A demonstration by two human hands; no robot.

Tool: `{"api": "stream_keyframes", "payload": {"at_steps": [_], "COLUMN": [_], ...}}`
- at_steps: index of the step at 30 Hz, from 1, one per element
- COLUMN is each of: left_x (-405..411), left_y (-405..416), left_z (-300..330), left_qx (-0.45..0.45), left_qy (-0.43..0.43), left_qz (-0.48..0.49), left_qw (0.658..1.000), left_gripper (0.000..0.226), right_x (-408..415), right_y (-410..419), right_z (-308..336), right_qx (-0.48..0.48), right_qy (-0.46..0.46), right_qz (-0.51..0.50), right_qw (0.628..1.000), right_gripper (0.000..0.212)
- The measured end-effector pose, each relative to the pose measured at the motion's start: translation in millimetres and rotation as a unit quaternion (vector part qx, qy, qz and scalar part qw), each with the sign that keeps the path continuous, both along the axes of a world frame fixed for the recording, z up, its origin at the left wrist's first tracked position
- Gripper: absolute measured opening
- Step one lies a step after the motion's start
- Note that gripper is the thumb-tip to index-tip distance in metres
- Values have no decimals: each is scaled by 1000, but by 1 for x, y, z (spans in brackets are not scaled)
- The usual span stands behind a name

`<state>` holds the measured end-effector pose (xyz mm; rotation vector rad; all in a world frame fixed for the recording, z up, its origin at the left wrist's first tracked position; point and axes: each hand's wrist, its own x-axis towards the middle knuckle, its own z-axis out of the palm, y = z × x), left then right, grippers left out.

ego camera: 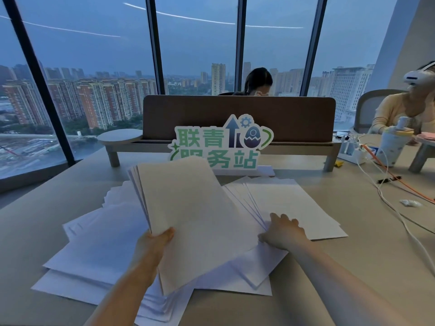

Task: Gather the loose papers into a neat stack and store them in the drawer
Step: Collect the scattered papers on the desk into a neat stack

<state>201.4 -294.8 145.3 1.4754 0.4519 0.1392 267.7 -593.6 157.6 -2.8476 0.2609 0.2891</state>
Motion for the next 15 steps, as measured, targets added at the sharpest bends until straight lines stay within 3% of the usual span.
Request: {"api": "stream_keyframes", "payload": {"at_steps": [3, 6, 11, 15], "left_x": [-1, -1, -1, -2], "left_y": [-1, 0, 1, 0], "left_z": [-7, -14, -17, -17], "left_qx": [0, 8, 12, 18], "left_qy": [22, 37, 52, 50], "left_qz": [8, 9, 1, -6], "left_qw": [1000, 999, 999, 999], "left_gripper": [27, 30, 33, 25], "right_x": [2, 5, 2, 0], "right_y": [3, 5, 4, -1], "right_z": [0, 1, -2, 3], "right_qx": [-4, -6, -91, -136], "right_qy": [28, 27, -35, -94], "right_qz": [-12, -6, 33, 33], "right_qw": [1000, 1000, 995, 986], "right_gripper": [68, 57, 29, 25]}}
